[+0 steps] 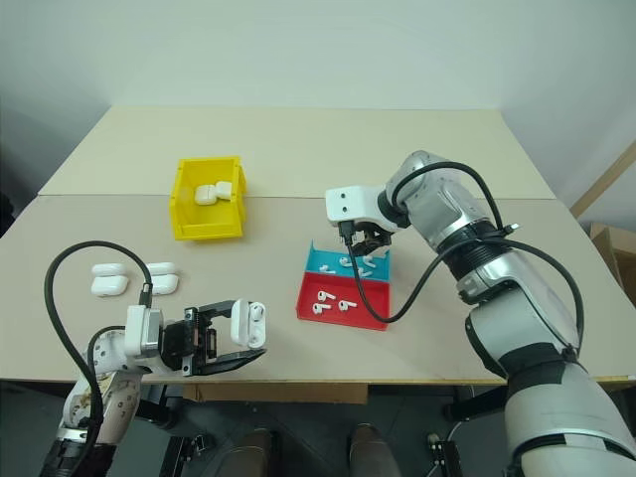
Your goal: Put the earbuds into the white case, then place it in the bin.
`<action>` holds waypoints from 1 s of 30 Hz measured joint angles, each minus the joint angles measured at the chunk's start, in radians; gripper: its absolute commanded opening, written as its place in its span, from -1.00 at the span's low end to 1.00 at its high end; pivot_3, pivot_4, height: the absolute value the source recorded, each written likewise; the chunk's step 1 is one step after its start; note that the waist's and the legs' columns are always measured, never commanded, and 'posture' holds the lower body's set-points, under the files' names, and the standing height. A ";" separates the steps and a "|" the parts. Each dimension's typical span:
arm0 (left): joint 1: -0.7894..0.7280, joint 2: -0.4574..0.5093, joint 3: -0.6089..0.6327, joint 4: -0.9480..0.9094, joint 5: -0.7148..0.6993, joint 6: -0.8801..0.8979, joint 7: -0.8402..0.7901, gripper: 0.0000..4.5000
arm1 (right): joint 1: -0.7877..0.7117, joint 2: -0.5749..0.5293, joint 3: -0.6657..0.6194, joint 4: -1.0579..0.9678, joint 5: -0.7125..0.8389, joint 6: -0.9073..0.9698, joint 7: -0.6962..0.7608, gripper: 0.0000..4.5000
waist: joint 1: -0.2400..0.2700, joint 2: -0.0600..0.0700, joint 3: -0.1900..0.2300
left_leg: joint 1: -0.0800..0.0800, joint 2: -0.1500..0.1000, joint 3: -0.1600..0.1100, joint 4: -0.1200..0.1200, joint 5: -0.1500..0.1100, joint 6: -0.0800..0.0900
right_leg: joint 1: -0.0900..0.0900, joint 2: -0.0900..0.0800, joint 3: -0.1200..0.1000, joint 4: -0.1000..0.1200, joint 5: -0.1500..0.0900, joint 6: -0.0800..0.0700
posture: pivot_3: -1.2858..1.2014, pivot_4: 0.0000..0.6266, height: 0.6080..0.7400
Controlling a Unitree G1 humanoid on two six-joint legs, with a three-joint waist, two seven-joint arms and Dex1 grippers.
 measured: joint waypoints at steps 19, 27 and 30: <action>-0.004 -0.003 -0.030 -0.014 0.022 -0.003 0.039 0.22 | -0.033 0.145 0.009 0.191 -0.154 -0.015 -0.002 0.26 | -0.001 0.001 0.000 | 0.000 0.000 0.000 0.000 0.000 0.000 | 0.000 0.000 0.000 0.001 0.000 0.000 | 0.03 -0.52 1.00; -0.008 -0.003 -0.030 -0.014 0.022 -0.003 0.043 0.22 | -0.033 0.172 -0.001 0.234 -0.172 -0.016 -0.030 0.26 | -0.001 0.001 0.000 | 0.000 0.000 0.000 0.000 0.000 0.000 | 0.000 0.000 0.000 0.001 0.000 0.000 | 0.03 -0.52 1.00; -0.011 -0.002 -0.030 -0.014 0.022 -0.003 0.044 0.22 | -0.033 0.177 -0.002 0.244 -0.176 -0.018 -0.035 0.26 | -0.001 0.001 0.000 | 0.000 0.000 0.000 0.000 0.000 0.000 | 0.000 0.000 0.000 0.001 0.000 0.000 | 0.03 -0.52 1.00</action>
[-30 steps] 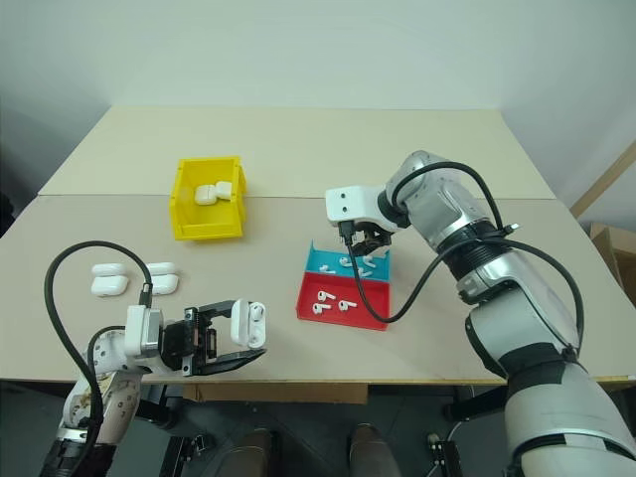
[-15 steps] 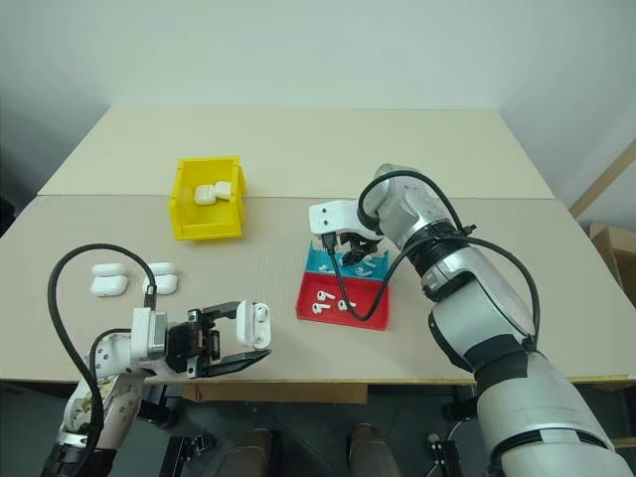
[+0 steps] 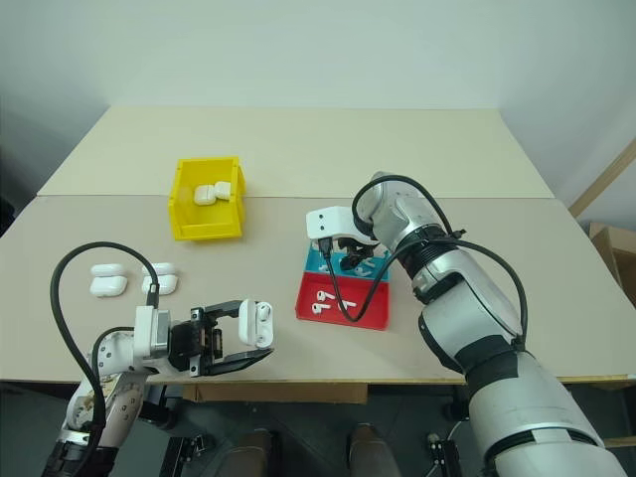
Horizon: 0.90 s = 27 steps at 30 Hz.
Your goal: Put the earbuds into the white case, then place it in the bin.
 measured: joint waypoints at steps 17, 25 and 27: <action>-0.006 0.008 -0.010 -0.004 0.001 0.010 0.026 0.22 | 0.006 0.000 0.000 0.011 -0.016 -0.020 0.011 -0.43 | 0.000 0.000 0.000 | 0.000 0.000 0.000 0.000 0.000 0.000 | 0.000 0.000 0.000 0.000 0.000 0.000 | 0.03 -0.52 1.00; -0.006 0.012 -0.016 -0.005 0.001 0.011 0.038 0.22 | 0.010 0.001 -0.001 0.011 -0.018 -0.032 0.009 -0.43 | -0.001 0.000 0.000 | 0.000 0.000 0.000 0.000 0.000 0.000 | 0.000 0.000 0.000 0.000 0.000 0.000 | 0.03 -0.52 1.00; -0.007 0.012 -0.016 -0.005 0.001 0.011 0.042 0.22 | 0.011 0.001 -0.001 0.011 -0.019 -0.038 0.008 -0.51 | -0.001 0.000 0.000 | 0.000 0.000 0.000 0.000 0.000 0.000 | 0.000 0.000 0.000 0.000 0.000 0.000 | 0.03 -0.52 1.00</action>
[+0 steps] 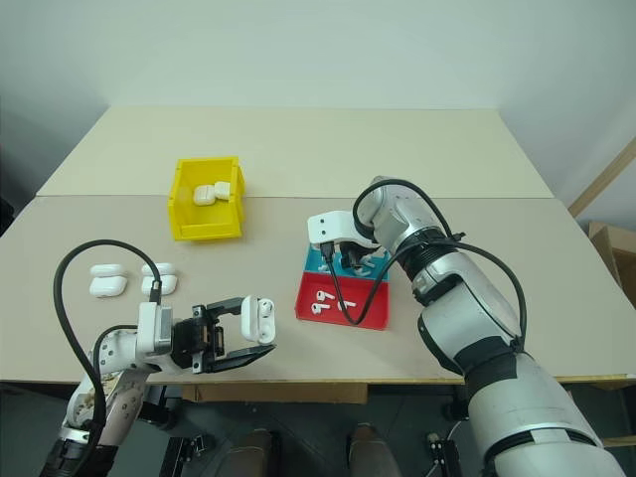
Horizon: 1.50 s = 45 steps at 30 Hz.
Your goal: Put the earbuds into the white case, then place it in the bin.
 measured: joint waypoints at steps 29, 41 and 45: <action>-0.223 -0.079 -0.059 -0.073 -0.003 0.177 0.175 0.22 | 0.255 -0.198 -0.695 -0.870 0.504 0.545 -0.096 -0.67 | 0.011 0.000 0.000 | -0.002 -0.001 -0.003 0.000 0.000 0.000 | 0.002 0.000 -0.002 -0.001 0.000 0.000 | 0.03 -0.52 1.00; -0.274 -0.098 -0.090 -0.140 -0.042 0.249 0.197 0.22 | 0.739 0.052 -0.993 -1.499 1.083 0.522 -0.369 -0.67 | 0.003 0.001 0.000 | 0.000 -0.001 -0.002 0.001 0.000 0.000 | 0.003 0.001 0.000 0.000 0.000 0.001 | 0.03 -0.52 1.00; -0.274 -0.093 -0.087 -0.142 -0.063 0.271 0.196 0.22 | 0.818 0.073 -0.963 -1.532 1.163 0.461 -0.391 -0.67 | 0.004 0.001 0.000 | 0.000 -0.001 -0.002 0.001 0.000 0.000 | 0.003 0.001 0.000 -0.001 0.000 0.001 | 0.03 -0.52 1.00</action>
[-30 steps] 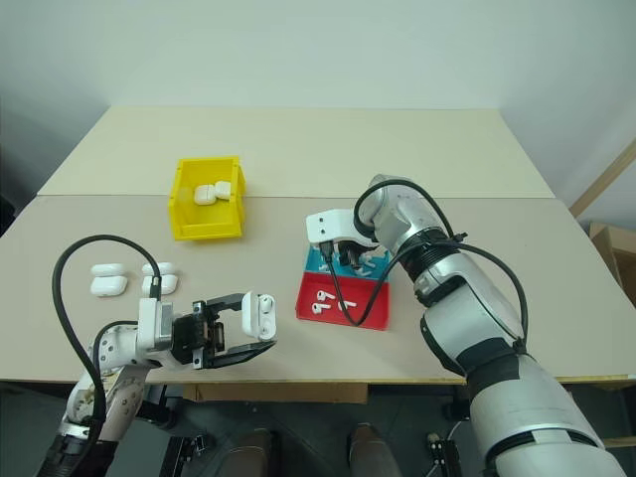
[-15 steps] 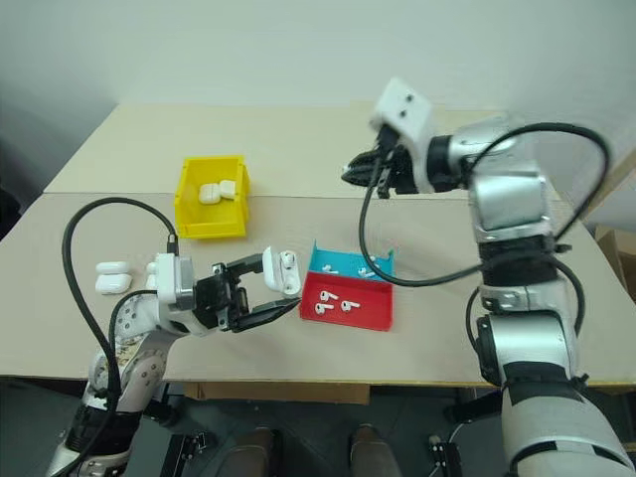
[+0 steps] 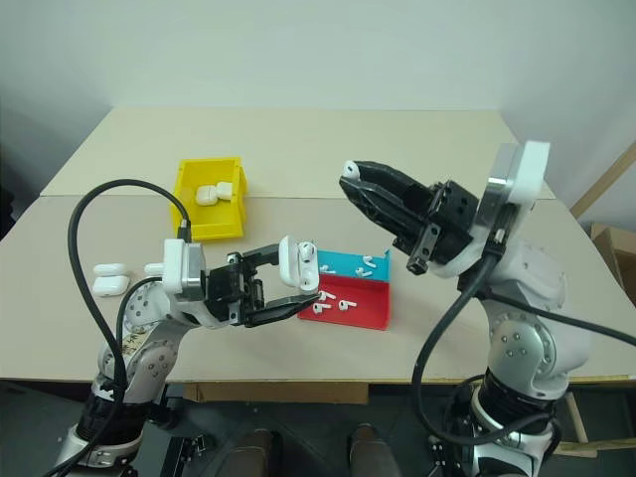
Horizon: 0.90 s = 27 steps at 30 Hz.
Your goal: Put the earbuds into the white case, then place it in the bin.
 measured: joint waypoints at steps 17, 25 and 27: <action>0.005 0.000 0.027 0.016 -0.017 -0.002 -0.031 0.22 | 0.128 -0.164 0.138 -0.062 0.139 -0.033 -0.048 -0.67 | 0.002 0.000 0.000 | 0.000 0.000 0.000 0.000 0.000 0.000 | 0.000 0.000 0.000 -0.001 0.000 0.000 | 0.03 -0.52 1.00; -0.006 -0.001 0.030 0.034 -0.016 -0.002 -0.035 0.22 | 0.142 -0.198 0.176 -0.077 0.191 -0.033 -0.059 -0.67 | 0.002 0.000 0.000 | 0.000 0.000 0.000 0.000 0.000 0.000 | 0.000 0.000 0.000 -0.001 0.000 0.000 | 0.03 -0.52 1.00; -0.010 -0.001 0.030 0.034 -0.016 -0.002 -0.036 0.22 | 0.142 -0.211 0.177 -0.077 0.195 -0.033 -0.059 -0.67 | 0.003 0.000 0.000 | 0.000 0.000 0.000 0.000 0.000 0.000 | 0.000 0.000 0.000 -0.001 0.000 0.000 | 0.03 -0.52 1.00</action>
